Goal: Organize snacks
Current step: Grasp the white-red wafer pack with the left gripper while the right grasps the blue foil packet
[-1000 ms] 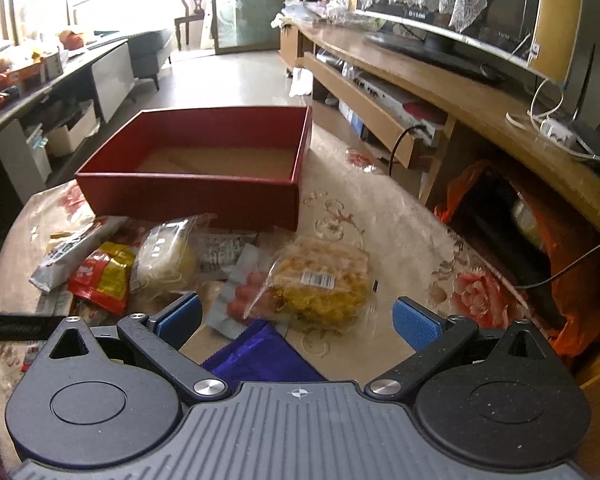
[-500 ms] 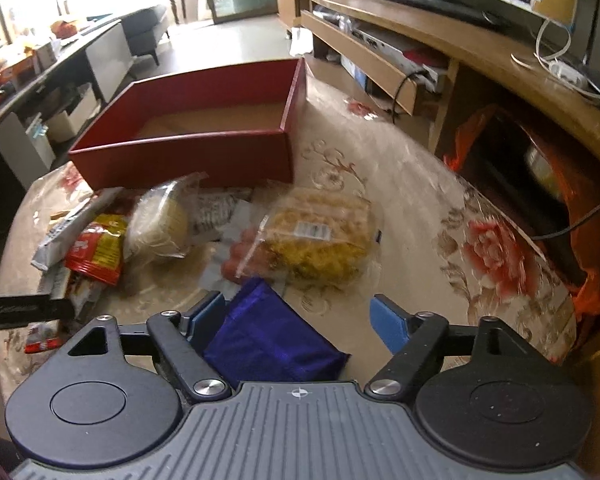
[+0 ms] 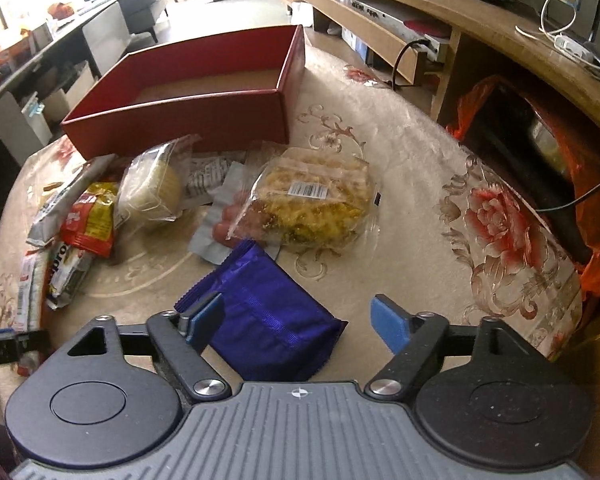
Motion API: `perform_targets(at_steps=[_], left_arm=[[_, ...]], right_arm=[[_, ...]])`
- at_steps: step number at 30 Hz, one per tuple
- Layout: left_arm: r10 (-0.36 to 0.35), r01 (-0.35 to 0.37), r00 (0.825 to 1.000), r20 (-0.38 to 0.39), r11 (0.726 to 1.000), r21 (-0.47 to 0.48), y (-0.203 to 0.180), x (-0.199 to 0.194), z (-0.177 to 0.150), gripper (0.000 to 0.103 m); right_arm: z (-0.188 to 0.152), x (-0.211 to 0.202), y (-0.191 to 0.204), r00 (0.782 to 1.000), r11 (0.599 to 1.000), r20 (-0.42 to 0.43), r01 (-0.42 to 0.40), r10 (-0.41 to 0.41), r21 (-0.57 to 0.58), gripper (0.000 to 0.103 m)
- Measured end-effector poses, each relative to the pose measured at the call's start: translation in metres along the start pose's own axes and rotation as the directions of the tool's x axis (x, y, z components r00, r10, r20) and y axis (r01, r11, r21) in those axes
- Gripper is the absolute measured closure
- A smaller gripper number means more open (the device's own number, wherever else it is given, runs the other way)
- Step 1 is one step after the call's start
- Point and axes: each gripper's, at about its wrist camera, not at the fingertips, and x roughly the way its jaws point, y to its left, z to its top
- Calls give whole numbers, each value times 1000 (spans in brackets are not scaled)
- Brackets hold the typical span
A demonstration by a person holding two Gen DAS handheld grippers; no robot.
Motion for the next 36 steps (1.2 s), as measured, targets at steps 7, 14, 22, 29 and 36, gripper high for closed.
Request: perform_targets(at_steps=[7,14,22,29,36], left_arm=[[39,-39,999,-4,997,59,-15,14,-1,32],[-30,30,1000,-8,999,16,-1,7,-3,48],[-58,58,998,-15,998,32,4,6,-5,48],[-60,61,998,-23,997,54,-4,11,-3,31],[-55,55,998,-9,998,22,2,12,0,26]], right_arm=[[2,7,0,1000,999,-17,-25,26,36,13],[3,8,10,1000,999,-26,-14,12,-48,13],[-4,37,63,997,864,-78,-29,-12,-503,13],[7,65,40,977,907,-191,-161,92,-388,0],[-1,60,44,984,914,-167,-128,68,-385,1]])
